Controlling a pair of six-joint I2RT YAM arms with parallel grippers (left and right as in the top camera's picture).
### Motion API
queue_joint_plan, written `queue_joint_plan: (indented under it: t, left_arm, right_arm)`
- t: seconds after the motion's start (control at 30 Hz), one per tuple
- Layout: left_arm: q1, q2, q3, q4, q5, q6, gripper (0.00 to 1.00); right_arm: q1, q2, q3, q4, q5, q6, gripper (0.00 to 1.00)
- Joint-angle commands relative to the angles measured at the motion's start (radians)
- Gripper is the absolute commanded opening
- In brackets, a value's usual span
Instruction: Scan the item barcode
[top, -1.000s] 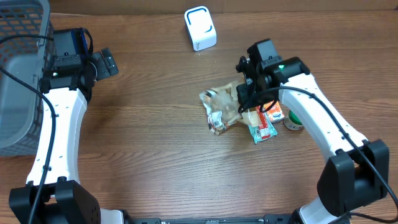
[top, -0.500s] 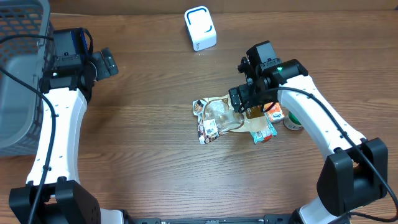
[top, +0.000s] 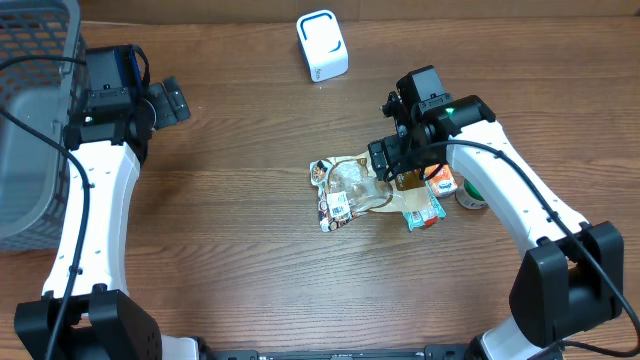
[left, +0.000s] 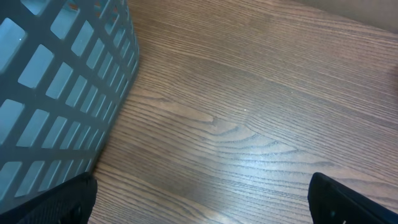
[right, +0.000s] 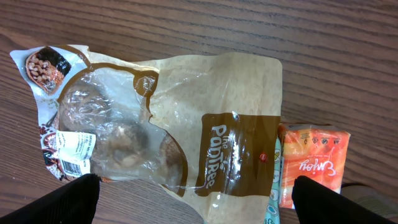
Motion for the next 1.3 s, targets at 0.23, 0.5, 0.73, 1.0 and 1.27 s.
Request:
queue_joint_plan:
  t: [0.23,0.5,0.73,1.0,1.27]
  left_arm:
    - [-0.002,0.0,0.01,0.003,0.001,0.016,1.0]
    - [-0.002,0.0,0.01,0.003,0.001,0.016,1.0]
    - [-0.002,0.0,0.01,0.003,0.001,0.016,1.0]
    - [-0.002,0.0,0.01,0.002,0.001,0.015,1.0]
    - [-0.002,0.0,0.01,0.003,0.001,0.015,1.0]
  right_arm:
    - [-0.005,-0.012,0.005,0.002,0.002,0.004,1.0]
    - [-0.005,-0.055,0.005,0.003,0.002,0.004,1.0]
    - [-0.005,-0.189,0.005,0.003,0.002,0.004,1.0]
    - [-0.005,-0.475,0.005,0.002,0.002,0.004,1.0]
    - [-0.005,-0.726,0.005,0.002,0.002,0.004,1.0]
